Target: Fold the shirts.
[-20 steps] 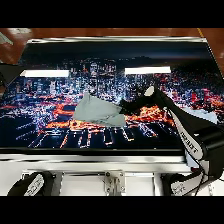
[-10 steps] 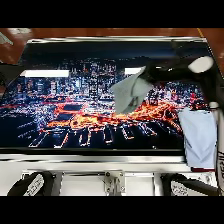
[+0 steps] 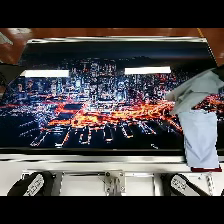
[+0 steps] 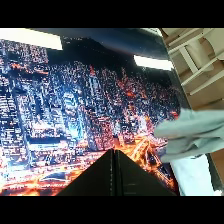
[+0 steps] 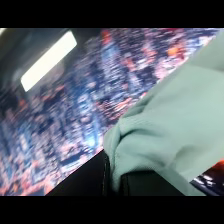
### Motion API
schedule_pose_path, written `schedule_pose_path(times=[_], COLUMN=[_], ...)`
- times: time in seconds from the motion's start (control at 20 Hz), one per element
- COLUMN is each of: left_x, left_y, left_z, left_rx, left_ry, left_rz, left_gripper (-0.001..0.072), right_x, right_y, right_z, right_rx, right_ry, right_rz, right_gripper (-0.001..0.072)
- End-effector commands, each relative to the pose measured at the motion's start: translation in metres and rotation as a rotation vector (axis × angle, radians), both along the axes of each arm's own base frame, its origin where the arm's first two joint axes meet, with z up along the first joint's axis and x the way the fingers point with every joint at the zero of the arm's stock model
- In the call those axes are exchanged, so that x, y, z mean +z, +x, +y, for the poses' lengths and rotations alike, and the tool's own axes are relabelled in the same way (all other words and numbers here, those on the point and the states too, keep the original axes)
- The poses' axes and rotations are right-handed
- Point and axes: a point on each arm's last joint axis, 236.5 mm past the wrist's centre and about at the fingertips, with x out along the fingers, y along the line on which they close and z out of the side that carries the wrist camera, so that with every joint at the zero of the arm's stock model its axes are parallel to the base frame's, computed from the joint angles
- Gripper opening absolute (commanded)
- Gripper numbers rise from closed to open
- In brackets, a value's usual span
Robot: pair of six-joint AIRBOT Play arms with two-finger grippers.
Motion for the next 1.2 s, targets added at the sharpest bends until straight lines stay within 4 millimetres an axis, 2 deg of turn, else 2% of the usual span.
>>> schedule_pose_path(times=[0.0,0.1,0.2,0.25,0.5,0.65,0.75,0.85,0.95,1.05,1.15], left_x=[0.000,0.000,0.000,0.000,0.002,0.002,0.002,0.002,0.002,0.002,0.002], left_y=[0.000,0.000,0.000,0.000,0.005,0.005,0.005,0.004,0.004,0.004,0.005], left_z=[0.000,0.000,0.000,0.000,0.004,0.004,0.004,0.004,0.004,0.004,0.004], left_rx=[0.000,0.000,0.000,0.000,0.021,0.021,0.021,0.021,0.021,0.021,0.022], left_ry=[-0.001,-0.001,-0.001,0.000,-0.005,-0.005,-0.005,-0.005,-0.005,-0.005,-0.005], left_rz=[0.000,0.000,0.000,0.000,-0.011,-0.012,-0.012,-0.012,-0.012,-0.012,-0.012], left_gripper=[0.0033,0.0033,0.0033,0.0033,0.0033,0.0033,0.0033,0.0033,0.0033,0.0033,0.0034], right_x=[-0.011,-0.022,-0.025,-0.022,0.011,0.006,-0.015,-0.043,-0.066,-0.076,-0.082], right_y=[-0.038,-0.056,-0.065,-0.061,-0.014,-0.016,-0.035,-0.071,-0.117,-0.154,-0.181], right_z=[-0.062,-0.090,-0.107,-0.110,-0.100,-0.100,-0.102,-0.103,-0.105,-0.108,-0.106], right_rx=[-0.159,-0.226,-0.270,-0.282,-0.287,-0.287,-0.275,-0.247,-0.208,-0.210,-0.218], right_ry=[-0.036,-0.094,-0.131,-0.131,-0.047,-0.044,-0.082,-0.131,-0.183,-0.208,-0.202], right_rz=[0.087,0.153,0.174,0.154,-0.068,-0.046,0.071,0.259,0.473,0.635,0.753], right_gripper=[0.0068,0.0068,0.0067,0.0068,0.0068,0.0067,0.0067,0.0068,0.0068,0.0068,0.0068])
